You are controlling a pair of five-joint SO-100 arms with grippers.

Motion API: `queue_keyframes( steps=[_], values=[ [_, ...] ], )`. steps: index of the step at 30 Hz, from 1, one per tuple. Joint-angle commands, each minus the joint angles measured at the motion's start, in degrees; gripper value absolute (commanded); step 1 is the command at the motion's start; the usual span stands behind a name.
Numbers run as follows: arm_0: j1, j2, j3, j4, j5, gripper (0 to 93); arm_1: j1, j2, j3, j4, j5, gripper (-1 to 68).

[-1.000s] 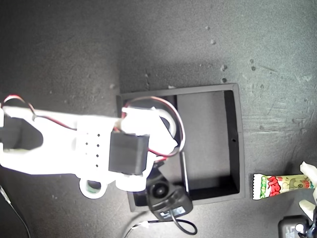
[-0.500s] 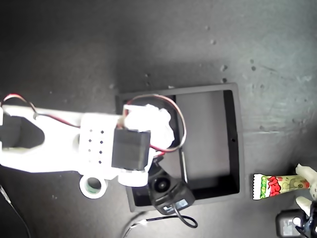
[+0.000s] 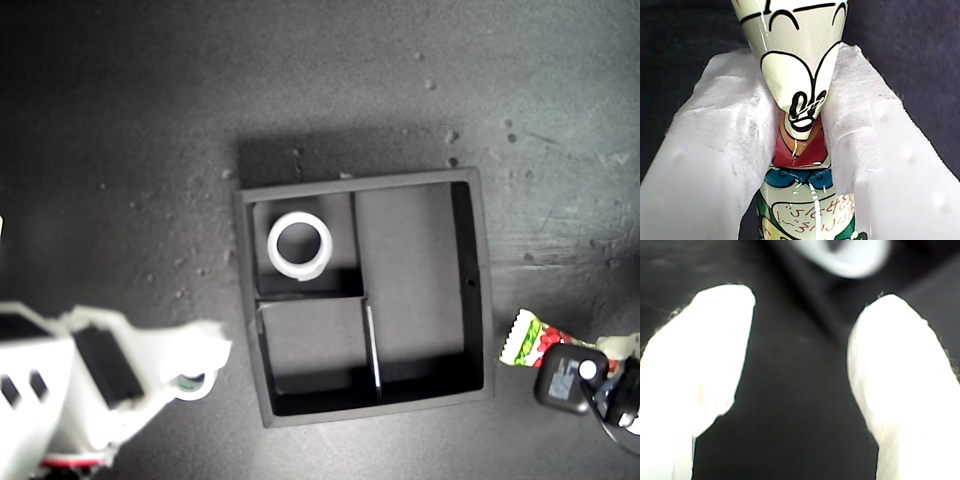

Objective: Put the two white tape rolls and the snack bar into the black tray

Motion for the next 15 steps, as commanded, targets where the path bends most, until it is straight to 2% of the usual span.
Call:
queue_keyframes(
  steps=[1, 3, 6, 15],
  values=[
    [6.4, -2.1, 1.8, -0.4, -6.7, 14.4, 5.9, 1.3, -2.3, -3.3, 1.2, -0.6],
    [9.0, -5.6, 0.6, -0.4, -7.6, 14.6, 9.1, 1.3, -3.9, -4.0, -2.7, -0.6],
    [11.3, -7.7, 1.8, -0.3, -9.0, 15.5, 15.2, 1.3, -7.8, -1.7, -18.7, -0.6],
    [14.0, -5.2, 11.6, -3.8, -13.9, 16.8, 29.6, 1.2, -19.4, 7.6, -52.0, -0.6]
  ],
)
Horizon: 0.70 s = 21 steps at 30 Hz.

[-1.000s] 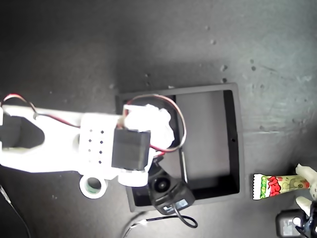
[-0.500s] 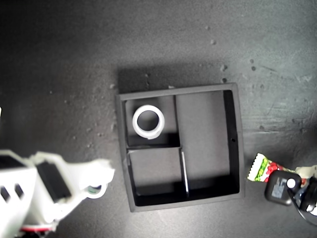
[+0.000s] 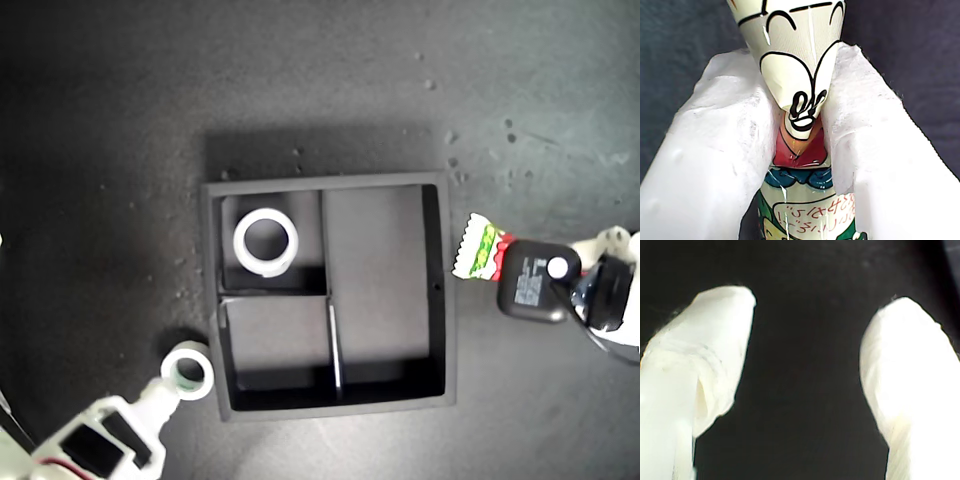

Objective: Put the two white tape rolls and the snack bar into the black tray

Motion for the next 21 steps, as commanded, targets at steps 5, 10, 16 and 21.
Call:
queue_keyframes(
  steps=[5, 10, 16, 21],
  values=[
    [3.2, 5.4, 7.5, -7.0, -2.9, 16.9, 9.8, 0.9, -16.1, 2.9, -30.9, -0.6],
    [2.9, 9.0, 18.4, -18.0, -3.2, 16.9, 9.2, 0.5, -22.6, -2.5, -56.1, -0.6],
    [1.1, 8.1, 25.0, -28.2, -1.9, 17.1, 4.6, -0.3, -22.7, -12.0, -74.7, -0.6],
    [1.3, 6.2, 26.9, -32.5, -2.5, 17.1, 2.1, -4.7, -22.9, -22.4, -87.2, -0.5]
  ],
)
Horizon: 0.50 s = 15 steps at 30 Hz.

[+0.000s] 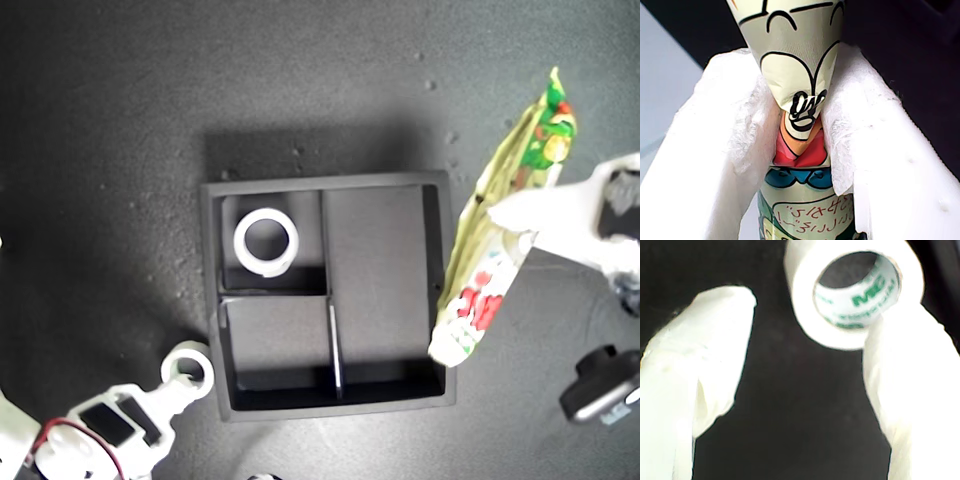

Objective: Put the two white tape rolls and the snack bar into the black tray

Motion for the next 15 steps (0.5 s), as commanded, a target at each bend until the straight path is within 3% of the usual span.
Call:
queue_keyframes(
  steps=[1, 7, 15],
  values=[
    [0.0, 0.2, 1.3, -3.6, -0.3, 17.1, -1.6, -4.0, -5.5, -4.4, -8.7, -0.5],
    [0.9, 2.0, 9.8, -10.8, -3.8, 16.5, -1.8, -17.4, -19.1, -2.7, -14.2, -0.5],
    [1.8, 4.1, 17.5, -19.5, -5.7, 16.0, -3.5, -21.8, -16.9, -7.3, -14.2, -0.5]
  ],
)
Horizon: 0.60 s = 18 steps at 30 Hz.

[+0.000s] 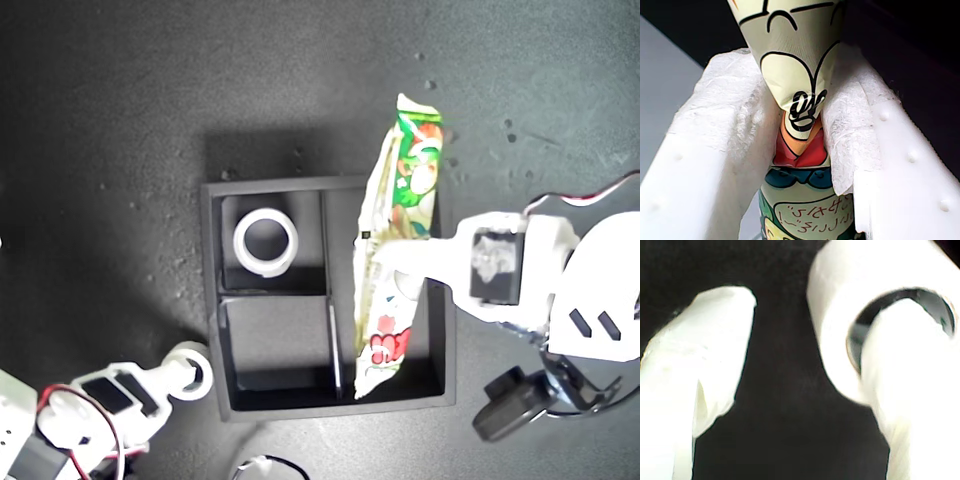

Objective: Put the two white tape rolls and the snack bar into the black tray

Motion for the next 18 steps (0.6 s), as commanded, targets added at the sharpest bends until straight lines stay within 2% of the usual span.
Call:
queue_keyframes(
  steps=[1, 8, 12, 13, 14, 18],
  values=[
    [0.8, 1.6, 0.1, -2.2, -0.3, 15.9, -1.9, -0.9, -1.3, -1.6, -0.1, -0.5],
    [0.8, -0.9, 0.0, -3.9, -0.7, 14.2, -3.8, -6.8, -1.9, -1.6, 2.2, -0.3],
    [-0.7, -4.6, 0.8, -5.8, -1.6, 7.0, -4.6, -8.6, -1.5, -1.7, 2.9, 2.4],
    [-1.0, -5.4, 0.9, -6.1, -1.6, 5.4, -4.7, -8.6, -1.3, -1.2, 3.1, 8.3],
    [-1.3, -5.9, 0.9, -6.2, -1.8, 4.0, -4.8, -8.6, -1.3, -0.4, 3.2, 11.1],
    [-2.9, -4.8, 2.6, -6.1, -1.8, 0.2, -5.4, -8.6, -4.9, 5.2, 3.3, 17.2]
  ],
)
